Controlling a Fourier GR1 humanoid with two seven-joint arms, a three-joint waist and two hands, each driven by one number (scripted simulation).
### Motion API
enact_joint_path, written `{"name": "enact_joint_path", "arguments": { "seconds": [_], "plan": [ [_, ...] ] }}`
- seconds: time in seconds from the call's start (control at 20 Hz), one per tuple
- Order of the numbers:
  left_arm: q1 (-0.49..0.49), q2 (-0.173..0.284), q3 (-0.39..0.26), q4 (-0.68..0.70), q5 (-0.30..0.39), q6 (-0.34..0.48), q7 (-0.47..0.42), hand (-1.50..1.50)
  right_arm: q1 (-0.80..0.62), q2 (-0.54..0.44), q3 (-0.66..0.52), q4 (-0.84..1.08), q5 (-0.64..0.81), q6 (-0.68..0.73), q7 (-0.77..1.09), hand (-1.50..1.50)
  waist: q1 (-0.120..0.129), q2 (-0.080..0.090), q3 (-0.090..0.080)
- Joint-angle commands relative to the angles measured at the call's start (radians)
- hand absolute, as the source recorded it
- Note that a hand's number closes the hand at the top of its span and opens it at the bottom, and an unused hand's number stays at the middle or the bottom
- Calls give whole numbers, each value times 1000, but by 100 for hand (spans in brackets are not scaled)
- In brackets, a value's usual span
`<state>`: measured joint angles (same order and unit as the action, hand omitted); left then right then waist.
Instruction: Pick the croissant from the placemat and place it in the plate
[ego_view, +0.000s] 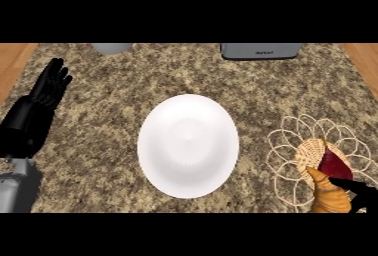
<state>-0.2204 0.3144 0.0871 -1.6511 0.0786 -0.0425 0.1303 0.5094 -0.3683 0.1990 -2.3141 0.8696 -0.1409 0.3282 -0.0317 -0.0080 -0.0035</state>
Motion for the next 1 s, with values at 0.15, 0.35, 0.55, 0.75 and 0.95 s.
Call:
{"name": "enact_joint_path", "arguments": {
  "seconds": [0.15, 0.35, 0.55, 0.75, 0.95],
  "plan": [
    [-22, -15, -21, -4, -10, -13, 12, 0, -165, 110, 251, -112, 175, 95, 200, 150, 37, 7, 2],
    [-38, 9, 6, 48, 8, -53, -26, 0, -430, 183, 311, -62, 219, 241, 413, 150, 47, 10, 0],
    [-29, -49, -24, 60, -47, -3, -58, 0, -626, 345, 338, 177, 222, 230, 443, 150, 43, 10, 3],
    [-69, -10, 19, 94, -7, -54, -56, 0, -803, 365, 388, 354, 169, 150, 566, 150, 43, 10, 3],
    [-104, -75, -36, 78, -60, 17, 1, 0, -962, 367, 366, 593, 114, 26, 600, 150, 45, 11, 3]
  ]
}}
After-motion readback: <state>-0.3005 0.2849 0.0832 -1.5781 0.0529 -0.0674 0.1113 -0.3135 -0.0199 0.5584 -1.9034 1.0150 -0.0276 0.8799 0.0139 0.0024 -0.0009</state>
